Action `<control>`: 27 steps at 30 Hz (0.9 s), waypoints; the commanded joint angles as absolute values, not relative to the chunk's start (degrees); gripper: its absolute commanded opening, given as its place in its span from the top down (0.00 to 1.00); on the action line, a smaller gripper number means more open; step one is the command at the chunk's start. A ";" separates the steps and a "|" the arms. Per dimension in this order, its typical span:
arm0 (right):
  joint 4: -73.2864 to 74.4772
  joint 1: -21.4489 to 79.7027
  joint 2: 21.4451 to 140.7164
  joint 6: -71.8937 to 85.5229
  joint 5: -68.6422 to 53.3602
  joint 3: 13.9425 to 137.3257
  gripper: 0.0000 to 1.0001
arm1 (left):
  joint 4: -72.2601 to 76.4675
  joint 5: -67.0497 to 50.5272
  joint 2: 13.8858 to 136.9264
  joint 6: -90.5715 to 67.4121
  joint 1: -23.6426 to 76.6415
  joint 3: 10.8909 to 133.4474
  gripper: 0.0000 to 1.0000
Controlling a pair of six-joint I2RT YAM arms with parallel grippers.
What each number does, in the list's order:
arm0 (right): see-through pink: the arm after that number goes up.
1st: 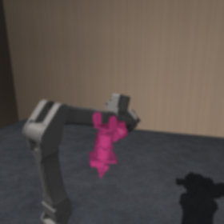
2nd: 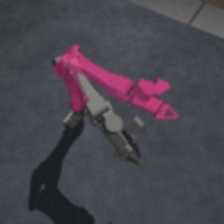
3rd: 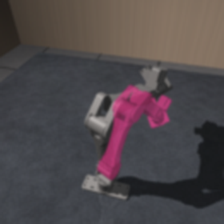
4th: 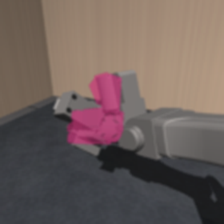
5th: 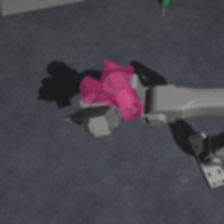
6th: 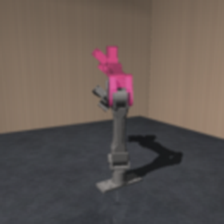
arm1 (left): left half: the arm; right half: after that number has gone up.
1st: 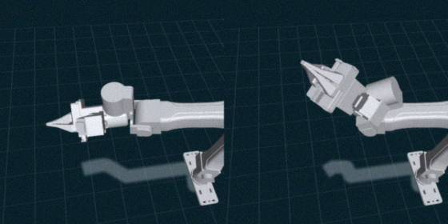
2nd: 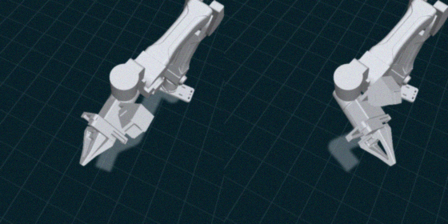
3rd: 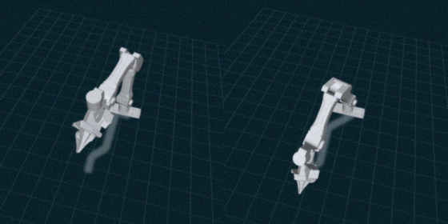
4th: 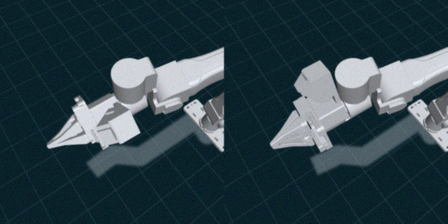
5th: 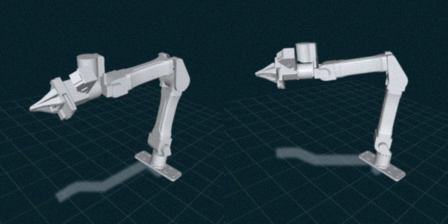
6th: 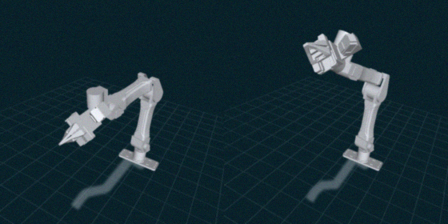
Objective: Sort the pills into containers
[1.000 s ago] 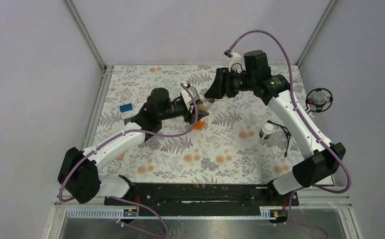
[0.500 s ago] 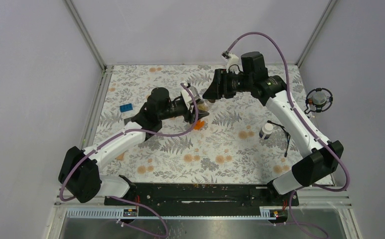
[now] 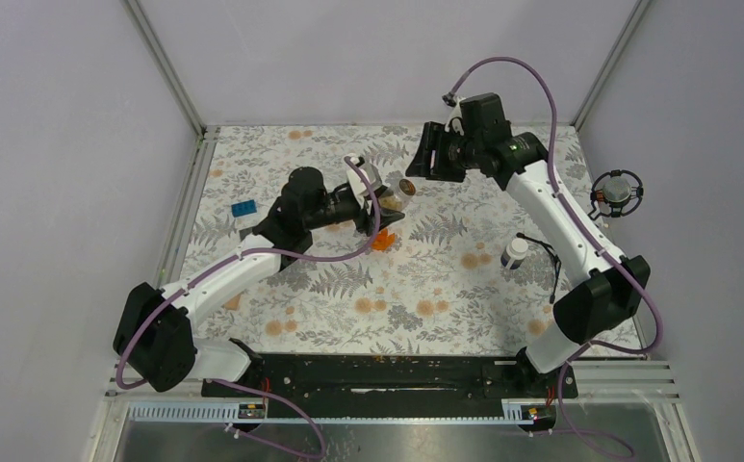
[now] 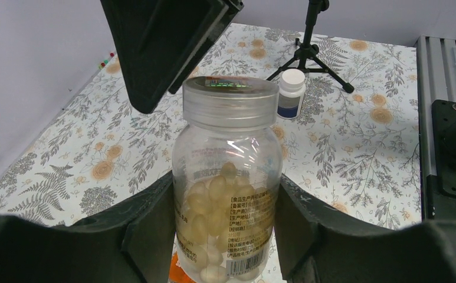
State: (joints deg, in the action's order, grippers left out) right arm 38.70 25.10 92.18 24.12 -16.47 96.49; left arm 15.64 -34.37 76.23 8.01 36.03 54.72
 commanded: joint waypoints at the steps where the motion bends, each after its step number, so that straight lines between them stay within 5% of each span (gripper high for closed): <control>1: 40.06 22.20 90.84 27.93 -17.25 99.15 0.33 | 20.61 -35.86 74.45 7.72 35.58 56.12 1.00; 5: 32.68 21.28 86.61 26.84 -24.62 95.01 0.09 | 20.14 -36.08 74.62 7.73 35.42 56.24 1.00; 9: 25.58 21.31 84.54 23.31 -35.53 91.65 0.01 | 20.00 -36.53 74.77 7.75 35.22 56.53 1.00; 18: 25.16 24.33 83.96 15.79 -41.69 90.38 0.03 | 19.17 -37.30 75.27 8.43 35.24 57.69 1.00; 27: 30.78 24.79 87.79 13.56 -32.67 93.35 0.32 | 19.37 -37.87 75.08 8.70 35.11 58.14 1.00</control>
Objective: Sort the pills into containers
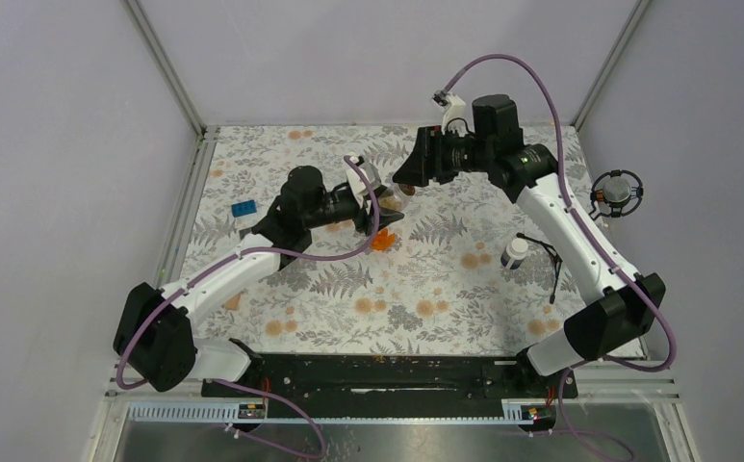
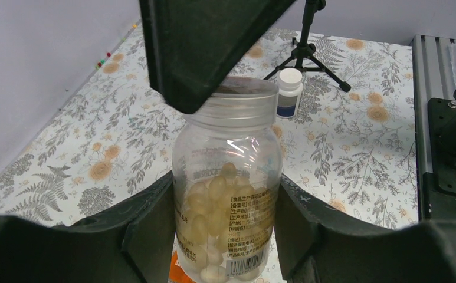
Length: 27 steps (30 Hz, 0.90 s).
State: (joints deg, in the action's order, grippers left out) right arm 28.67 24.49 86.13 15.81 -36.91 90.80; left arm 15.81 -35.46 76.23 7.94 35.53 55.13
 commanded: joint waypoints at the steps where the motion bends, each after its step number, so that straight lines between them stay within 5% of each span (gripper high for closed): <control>1: 30.93 24.77 88.12 13.73 -31.75 93.54 0.34 | 19.34 -37.80 74.98 8.63 35.05 58.23 1.00; 10: 38.59 24.79 90.48 15.06 -12.03 98.00 0.40 | 17.67 -37.38 74.33 8.64 34.98 59.87 1.00; 15: 38.29 24.41 88.95 18.20 -11.30 99.73 0.30 | 17.05 -36.77 74.78 8.92 34.93 59.90 1.00; 22: 28.05 22.88 83.26 19.27 -23.09 93.69 0.06 | 16.88 -37.12 74.79 8.76 34.91 59.88 1.00; 27: 21.04 23.62 82.72 17.68 -40.43 90.04 0.04 | 16.96 -37.66 74.80 8.72 34.91 59.91 1.00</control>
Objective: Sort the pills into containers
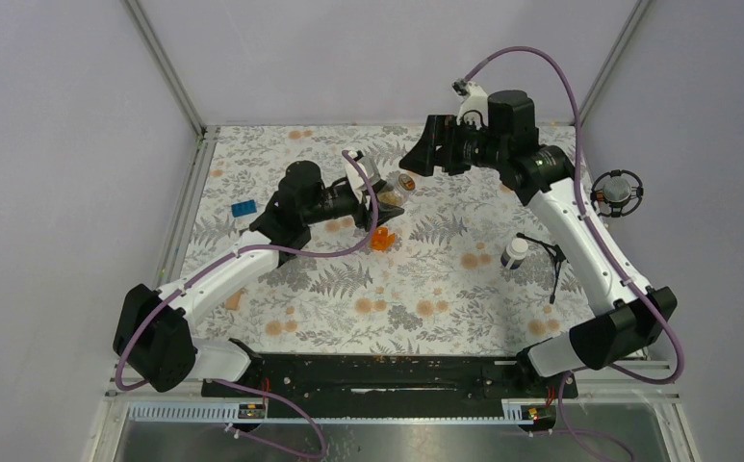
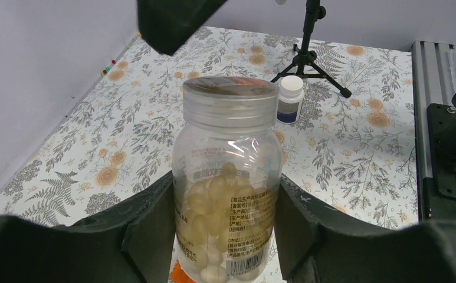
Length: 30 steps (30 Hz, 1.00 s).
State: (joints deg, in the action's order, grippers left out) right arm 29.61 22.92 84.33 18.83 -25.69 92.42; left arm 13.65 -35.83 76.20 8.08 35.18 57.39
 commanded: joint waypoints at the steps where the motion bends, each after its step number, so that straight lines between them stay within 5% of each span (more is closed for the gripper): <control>1: 20.68 24.25 82.55 16.91 -40.96 89.55 0.04 | 16.98 -37.81 74.79 8.70 34.87 59.93 1.00; 7: 22.90 26.20 82.98 13.98 -35.00 89.63 0.08 | 17.05 -38.45 74.49 8.53 34.87 59.79 1.00; 17: 22.76 26.19 85.61 18.88 -25.19 89.15 0.31 | 18.93 -38.97 73.05 6.18 34.89 59.02 1.00; 25: 26.76 25.74 85.51 21.63 -15.05 91.47 0.30 | 18.51 -37.74 72.21 6.42 34.89 59.00 1.00; 30: 24.84 20.29 84.79 30.70 -25.22 92.35 0.17 | 18.36 -37.32 72.40 6.39 34.89 58.96 1.00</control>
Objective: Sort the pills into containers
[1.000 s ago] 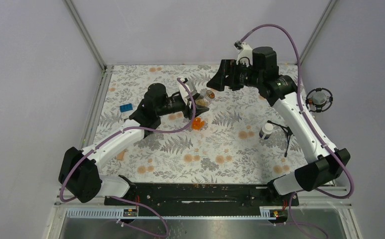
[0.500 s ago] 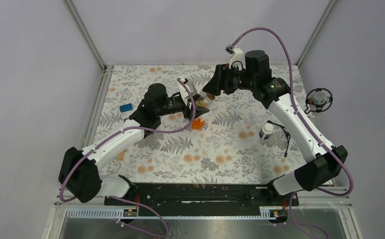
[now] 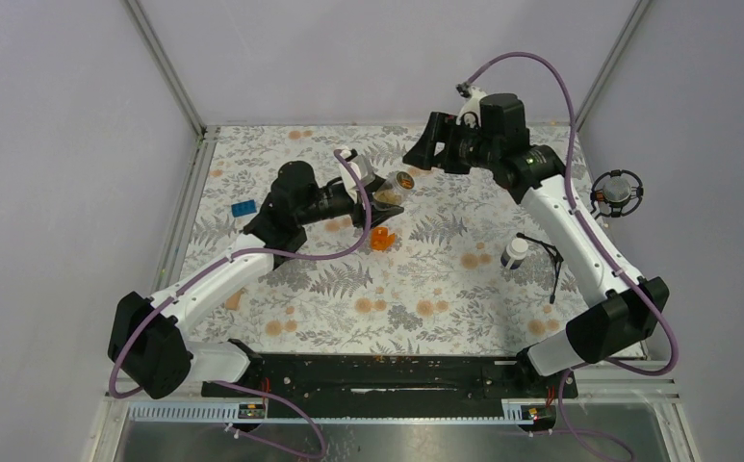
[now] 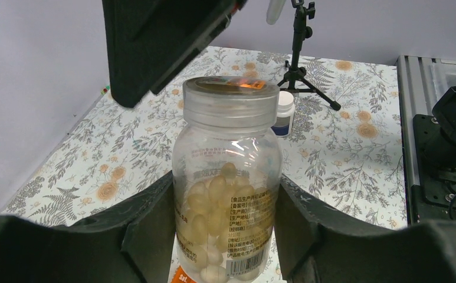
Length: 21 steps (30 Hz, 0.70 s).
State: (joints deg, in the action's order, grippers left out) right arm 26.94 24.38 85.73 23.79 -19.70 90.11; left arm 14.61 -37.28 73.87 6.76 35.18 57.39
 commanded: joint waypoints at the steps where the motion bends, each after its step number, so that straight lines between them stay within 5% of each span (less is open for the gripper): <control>1: 22.85 19.71 84.33 30.88 -28.31 91.69 0.15 | 18.19 -37.47 72.34 6.41 34.89 59.16 1.00; 9: 10.52 20.21 82.35 28.33 -49.18 86.50 0.07 | 17.56 -39.12 73.12 6.22 34.88 60.31 1.00; 21: 21.35 24.77 83.39 15.53 -44.32 89.63 0.17 | 16.89 -40.30 73.61 6.24 34.89 61.39 1.00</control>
